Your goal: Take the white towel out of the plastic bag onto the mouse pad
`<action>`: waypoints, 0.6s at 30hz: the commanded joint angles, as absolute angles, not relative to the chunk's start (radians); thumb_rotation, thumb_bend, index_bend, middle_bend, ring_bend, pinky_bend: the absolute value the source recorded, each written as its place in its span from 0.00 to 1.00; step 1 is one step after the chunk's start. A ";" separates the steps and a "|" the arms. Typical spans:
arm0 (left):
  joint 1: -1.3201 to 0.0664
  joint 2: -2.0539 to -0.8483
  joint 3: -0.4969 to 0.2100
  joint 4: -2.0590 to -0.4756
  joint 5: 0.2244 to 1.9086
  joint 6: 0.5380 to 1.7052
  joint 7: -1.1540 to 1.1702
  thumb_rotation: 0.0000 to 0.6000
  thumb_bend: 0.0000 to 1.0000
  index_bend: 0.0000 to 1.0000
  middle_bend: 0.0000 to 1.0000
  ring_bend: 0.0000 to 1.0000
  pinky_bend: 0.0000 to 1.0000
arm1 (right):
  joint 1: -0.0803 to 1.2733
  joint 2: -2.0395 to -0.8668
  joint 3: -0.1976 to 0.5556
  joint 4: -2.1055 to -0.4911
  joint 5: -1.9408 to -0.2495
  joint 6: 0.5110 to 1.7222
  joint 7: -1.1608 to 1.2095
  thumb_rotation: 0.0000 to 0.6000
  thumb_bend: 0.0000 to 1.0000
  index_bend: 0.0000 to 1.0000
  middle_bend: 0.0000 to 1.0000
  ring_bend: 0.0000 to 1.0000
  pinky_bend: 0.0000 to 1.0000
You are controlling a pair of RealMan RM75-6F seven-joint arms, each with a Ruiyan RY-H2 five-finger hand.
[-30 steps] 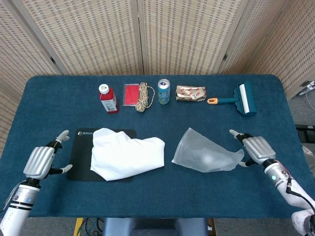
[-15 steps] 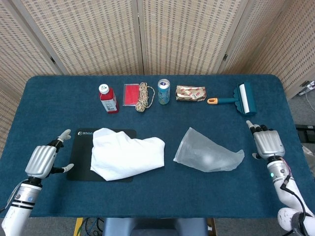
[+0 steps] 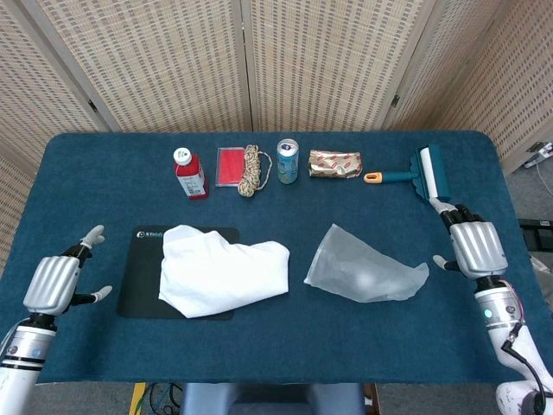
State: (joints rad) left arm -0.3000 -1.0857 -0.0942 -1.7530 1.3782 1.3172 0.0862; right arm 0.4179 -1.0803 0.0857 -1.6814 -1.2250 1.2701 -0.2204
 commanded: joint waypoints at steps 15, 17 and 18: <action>-0.221 -1.032 -0.078 -1.700 1.365 1.379 0.018 1.00 0.04 0.04 0.22 0.35 0.58 | 0.245 -0.977 0.043 -1.759 -1.382 1.443 -0.138 1.00 0.00 0.16 0.25 0.17 0.38; -0.214 -1.029 -0.079 -1.692 1.364 1.387 0.018 1.00 0.04 0.04 0.22 0.35 0.58 | 0.231 -0.978 0.040 -1.758 -1.386 1.452 -0.140 1.00 0.00 0.16 0.25 0.17 0.38; -0.211 -1.027 -0.079 -1.689 1.363 1.390 0.018 1.00 0.04 0.04 0.22 0.35 0.58 | 0.225 -0.979 0.039 -1.758 -1.389 1.455 -0.139 1.00 0.00 0.16 0.26 0.17 0.38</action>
